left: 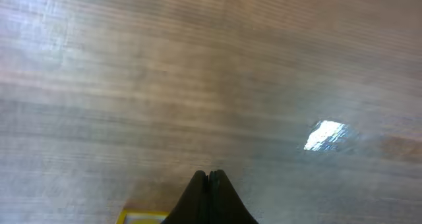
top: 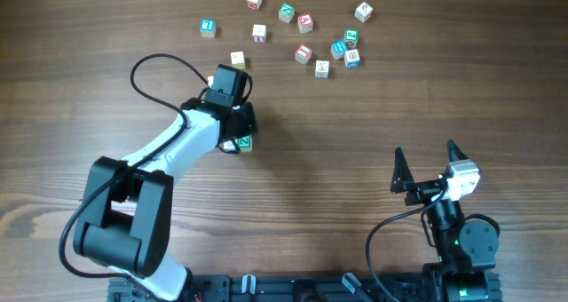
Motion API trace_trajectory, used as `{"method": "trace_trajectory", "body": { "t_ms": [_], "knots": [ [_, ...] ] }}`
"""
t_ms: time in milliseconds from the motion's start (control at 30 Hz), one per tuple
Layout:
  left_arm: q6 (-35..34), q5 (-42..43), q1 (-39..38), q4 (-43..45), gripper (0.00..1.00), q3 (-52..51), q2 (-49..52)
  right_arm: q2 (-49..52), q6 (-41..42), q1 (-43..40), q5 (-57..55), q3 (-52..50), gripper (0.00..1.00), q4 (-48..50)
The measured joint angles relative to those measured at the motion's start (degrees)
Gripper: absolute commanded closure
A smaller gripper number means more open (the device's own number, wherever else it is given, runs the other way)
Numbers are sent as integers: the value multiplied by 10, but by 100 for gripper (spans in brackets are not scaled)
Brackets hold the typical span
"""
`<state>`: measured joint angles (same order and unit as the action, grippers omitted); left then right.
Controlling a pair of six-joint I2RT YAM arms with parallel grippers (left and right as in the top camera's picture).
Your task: Form a horizontal line
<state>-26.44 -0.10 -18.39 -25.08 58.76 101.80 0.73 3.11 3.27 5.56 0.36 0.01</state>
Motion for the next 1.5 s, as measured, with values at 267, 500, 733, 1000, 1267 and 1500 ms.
{"method": "trace_trajectory", "body": {
  "t_ms": [267, 500, 733, 1000, 1267, 1500],
  "knots": [
    [2, 33, 5, -66, 96, 101, 9, 0, 0, 0, 0, 0, 0, 0],
    [23, 50, 32, -292, 96, 368, 10, 0, 0, 0, 0, 0, 0, 0],
    [57, 60, 102, -427, 96, 641, 42, 0, 0, 0, 0, 0, 0, 0],
    [73, 60, 101, -212, 83, 671, 165, 0, 0, 0, 0, 0, 0, 0],
    [73, 60, 54, -114, 67, 671, 308, 0, 0, 0, 0, 0, 0, 0],
    [77, 34, 42, -122, 11, 666, 375, 0, 0, 0, 0, 0, 0, 0]
  ]
}}
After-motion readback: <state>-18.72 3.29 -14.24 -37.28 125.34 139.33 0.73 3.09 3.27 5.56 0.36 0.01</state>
